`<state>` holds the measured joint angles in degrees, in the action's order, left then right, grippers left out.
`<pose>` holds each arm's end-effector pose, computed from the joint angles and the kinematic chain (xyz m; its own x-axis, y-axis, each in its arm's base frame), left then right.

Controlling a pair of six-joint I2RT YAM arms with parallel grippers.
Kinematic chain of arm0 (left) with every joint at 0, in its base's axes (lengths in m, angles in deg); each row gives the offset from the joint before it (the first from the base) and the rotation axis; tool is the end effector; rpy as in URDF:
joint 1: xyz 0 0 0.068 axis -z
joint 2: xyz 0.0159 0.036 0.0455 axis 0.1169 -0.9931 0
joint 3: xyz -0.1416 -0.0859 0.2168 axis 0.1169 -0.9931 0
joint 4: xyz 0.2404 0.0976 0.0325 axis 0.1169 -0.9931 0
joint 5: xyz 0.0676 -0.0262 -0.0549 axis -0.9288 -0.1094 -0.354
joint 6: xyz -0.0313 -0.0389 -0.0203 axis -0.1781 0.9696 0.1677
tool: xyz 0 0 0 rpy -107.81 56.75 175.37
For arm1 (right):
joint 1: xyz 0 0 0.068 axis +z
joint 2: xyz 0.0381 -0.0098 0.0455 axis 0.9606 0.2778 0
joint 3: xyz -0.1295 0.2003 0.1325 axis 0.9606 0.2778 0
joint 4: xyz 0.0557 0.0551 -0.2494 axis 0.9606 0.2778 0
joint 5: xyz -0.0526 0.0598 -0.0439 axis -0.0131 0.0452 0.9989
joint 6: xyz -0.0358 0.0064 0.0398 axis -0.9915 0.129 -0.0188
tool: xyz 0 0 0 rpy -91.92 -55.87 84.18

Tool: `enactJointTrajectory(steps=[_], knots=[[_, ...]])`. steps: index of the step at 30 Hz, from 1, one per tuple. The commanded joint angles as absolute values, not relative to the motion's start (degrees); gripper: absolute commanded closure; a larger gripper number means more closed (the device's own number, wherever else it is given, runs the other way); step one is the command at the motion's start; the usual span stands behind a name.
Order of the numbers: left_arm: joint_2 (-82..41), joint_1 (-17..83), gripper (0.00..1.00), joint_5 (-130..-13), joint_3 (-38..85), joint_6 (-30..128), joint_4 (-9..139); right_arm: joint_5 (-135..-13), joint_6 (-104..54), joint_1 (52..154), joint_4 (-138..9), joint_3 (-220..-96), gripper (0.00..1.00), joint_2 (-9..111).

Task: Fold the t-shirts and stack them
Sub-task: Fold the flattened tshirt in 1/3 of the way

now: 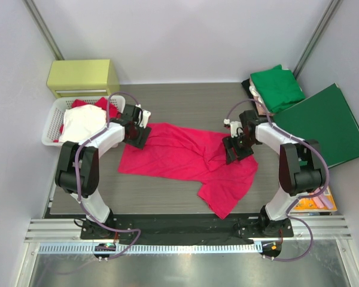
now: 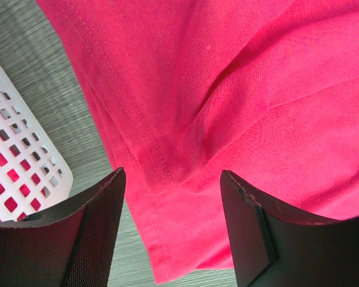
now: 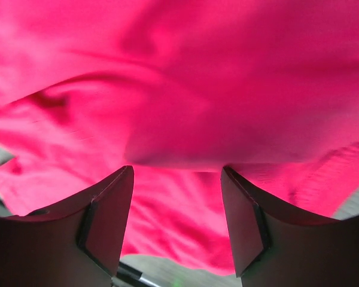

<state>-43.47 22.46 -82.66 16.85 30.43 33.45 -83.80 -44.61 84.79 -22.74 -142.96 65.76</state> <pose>0.3361 -0.0928 0.1944 -0.8194 0.3494 -0.4544 0.3435 0.9340 0.0987 0.2980 0.0683 0.1790 -0.8787 -0.3877 -0.2785 -0.4537 0.8597 0.2347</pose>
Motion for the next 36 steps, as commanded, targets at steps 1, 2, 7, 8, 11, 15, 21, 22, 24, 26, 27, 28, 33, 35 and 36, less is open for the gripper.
enactJointTrajectory(steps=[1,2,7,8,11,15,21,22,24,26,27,28,33,35,36], knots=[[-41.92,22.54,0.35,-83.63,16.64,29.07,34.69,-82.96,-45.26,80.20,-25.80,-145.20,0.35,66.83],[-41.83,22.54,0.34,-83.71,16.55,28.98,34.69,-82.87,-45.70,79.68,-25.63,-145.99,0.34,66.92],[-42.00,22.54,0.34,-83.54,16.46,29.16,34.78,-82.87,-46.84,76.78,-25.72,-147.31,0.35,67.79],[-42.09,22.54,0.34,-83.45,16.46,29.24,34.78,-83.13,-46.93,76.51,-25.89,-147.49,0.35,68.06],[-42.09,22.62,0.34,-83.63,16.55,29.07,34.69,-84.10,-46.58,76.16,-26.77,-147.93,0.36,69.81],[-41.92,22.62,0.34,-83.89,16.64,28.98,34.52,-85.85,-45.26,76.15,-28.18,-148.37,0.40,71.75],[-42.27,22.62,0.34,-83.72,16.73,29.07,34.51,-87.53,-44.47,76.24,-29.67,-148.81,0.42,72.90],[-42.27,22.54,0.34,-83.63,16.64,29.07,34.51,-87.27,-44.21,76.24,-30.11,-148.72,0.46,72.46],[-42.18,22.62,0.34,-83.71,16.55,29.07,34.52,-86.47,-44.12,76.24,-30.11,-148.54,0.70,71.93],[-42.27,22.54,0.35,-83.80,16.46,28.98,34.51,-85.95,-44.29,76.24,-29.94,-148.19,0.81,71.05],[-42.18,22.62,0.34,-83.72,16.55,29.07,34.69,-85.68,-44.38,76.24,-29.76,-148.19,0.84,70.79],[-42.27,22.62,0.34,-83.72,16.55,29.07,34.60,-85.59,-44.47,76.24,-29.59,-148.02,0.84,70.17],[-42.53,22.71,0.34,-83.63,16.64,29.16,34.52,-84.72,-45.70,76.16,-28.01,-148.28,0.76,68.41],[-42.53,22.62,0.34,-83.63,16.55,29.07,34.51,-84.80,-45.88,76.15,-26.34,-148.89,0.64,67.10],[-42.53,22.62,0.35,-83.63,16.46,29.07,34.60,-85.06,-46.14,76.24,-25.90,-149.07,0.62,66.31]])
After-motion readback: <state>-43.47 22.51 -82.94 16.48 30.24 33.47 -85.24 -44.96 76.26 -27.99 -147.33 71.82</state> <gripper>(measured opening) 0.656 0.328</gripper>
